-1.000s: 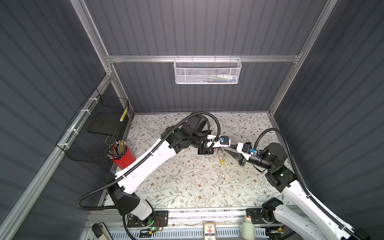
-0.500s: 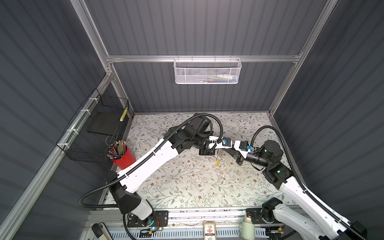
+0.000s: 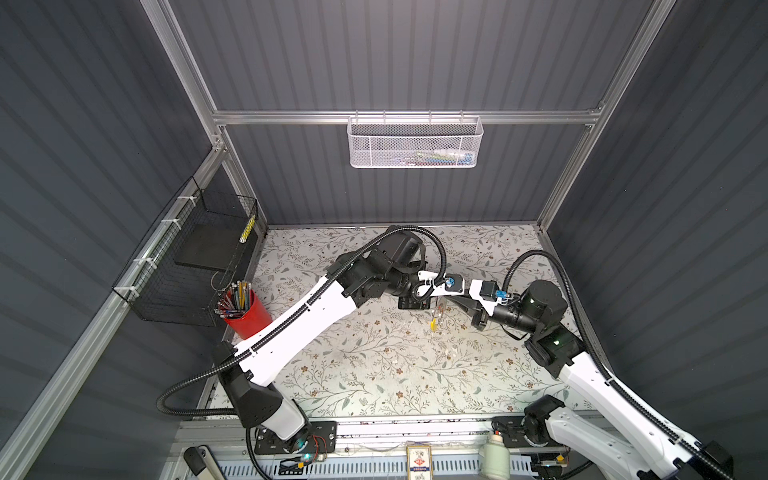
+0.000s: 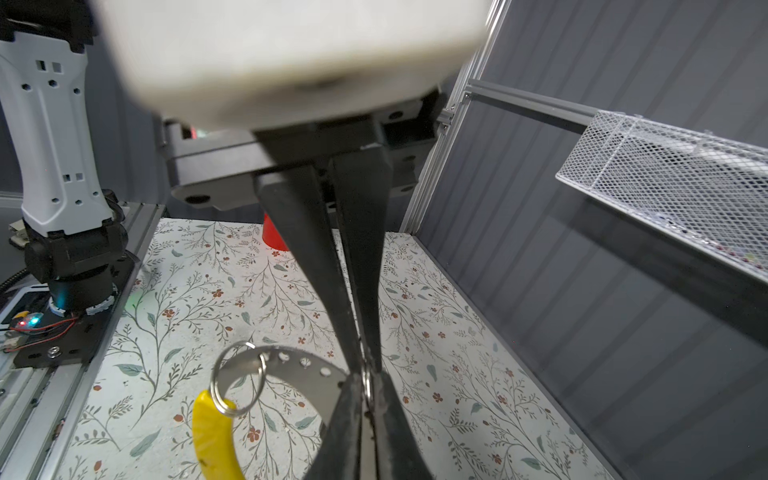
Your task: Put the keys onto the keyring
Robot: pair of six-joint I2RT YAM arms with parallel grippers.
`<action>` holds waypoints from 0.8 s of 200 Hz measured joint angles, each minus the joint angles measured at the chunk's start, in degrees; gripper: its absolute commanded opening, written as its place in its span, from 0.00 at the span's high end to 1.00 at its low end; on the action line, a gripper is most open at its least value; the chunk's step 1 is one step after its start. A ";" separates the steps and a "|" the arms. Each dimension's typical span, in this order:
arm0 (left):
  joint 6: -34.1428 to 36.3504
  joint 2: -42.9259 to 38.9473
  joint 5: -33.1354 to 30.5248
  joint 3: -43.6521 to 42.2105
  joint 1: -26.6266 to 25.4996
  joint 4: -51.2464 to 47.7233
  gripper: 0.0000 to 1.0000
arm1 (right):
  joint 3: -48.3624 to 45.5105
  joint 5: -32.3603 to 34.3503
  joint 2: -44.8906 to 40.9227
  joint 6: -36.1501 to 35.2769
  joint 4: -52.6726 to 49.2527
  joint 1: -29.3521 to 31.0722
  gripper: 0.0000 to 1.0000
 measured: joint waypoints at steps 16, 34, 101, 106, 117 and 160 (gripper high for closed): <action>0.00 -0.02 0.00 0.00 -0.07 0.00 1.00 | 0.00 0.04 0.09 0.04 0.00 0.00 0.91; 0.00 -0.02 -0.02 0.00 -0.04 0.09 1.00 | 0.00 0.07 0.13 0.26 -0.07 0.02 0.97; -2.34 -2.21 -0.94 -4.02 0.07 5.18 0.73 | -0.81 0.83 -0.15 1.77 2.10 0.02 1.00; -2.86 -2.89 -0.90 -5.16 0.17 5.79 0.73 | -1.09 0.87 -0.22 2.12 2.69 0.02 1.00; -4.63 -4.68 -0.63 -8.20 1.05 8.00 0.73 | -1.79 0.90 -0.24 3.32 4.39 0.02 1.00; -12.83 -11.91 3.34 -20.70 4.52 19.74 0.73 | -4.33 0.59 0.63 8.13 13.64 0.00 1.00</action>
